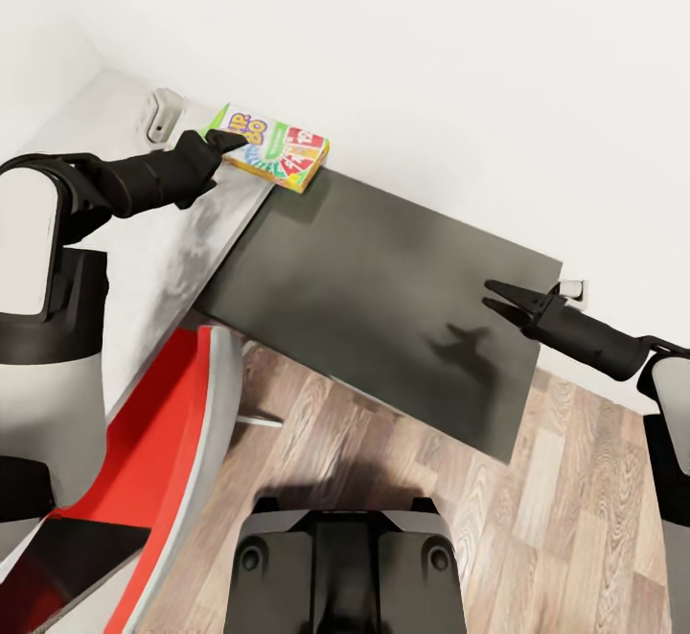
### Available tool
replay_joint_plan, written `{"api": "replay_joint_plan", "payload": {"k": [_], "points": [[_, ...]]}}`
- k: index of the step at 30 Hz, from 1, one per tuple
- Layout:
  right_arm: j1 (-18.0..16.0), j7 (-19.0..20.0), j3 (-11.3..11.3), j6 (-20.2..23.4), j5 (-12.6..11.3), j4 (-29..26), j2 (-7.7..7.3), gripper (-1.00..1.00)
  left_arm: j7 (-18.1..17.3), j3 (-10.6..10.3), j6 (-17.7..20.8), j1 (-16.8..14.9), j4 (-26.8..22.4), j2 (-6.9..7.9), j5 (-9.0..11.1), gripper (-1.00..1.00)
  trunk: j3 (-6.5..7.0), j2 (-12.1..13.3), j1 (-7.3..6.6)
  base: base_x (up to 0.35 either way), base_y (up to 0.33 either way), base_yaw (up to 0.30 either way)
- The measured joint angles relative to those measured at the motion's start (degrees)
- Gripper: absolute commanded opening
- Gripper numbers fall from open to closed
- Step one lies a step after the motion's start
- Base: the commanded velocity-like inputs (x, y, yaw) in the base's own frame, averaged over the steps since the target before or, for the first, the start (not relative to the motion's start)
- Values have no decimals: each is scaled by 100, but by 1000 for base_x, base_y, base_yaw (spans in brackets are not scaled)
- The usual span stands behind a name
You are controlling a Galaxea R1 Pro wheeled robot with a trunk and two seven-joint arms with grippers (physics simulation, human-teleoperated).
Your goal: Put all the toys in the child's room - the three board games (two on the bed and one on the table), the two jigsaw puzzles on the table, and the tennis ball on the table - inside the toy box on the table in the child's room.
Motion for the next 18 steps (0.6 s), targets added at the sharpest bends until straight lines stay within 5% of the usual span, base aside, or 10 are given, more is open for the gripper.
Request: {"api": "replay_joint_plan", "payload": {"k": [18], "points": [[-536, -520, -27, 0, -141, 171, 200, 100, 6, 41, 5, -104, 0, -27, 19, 100, 0, 0, 0, -3, -3, 268]]}}
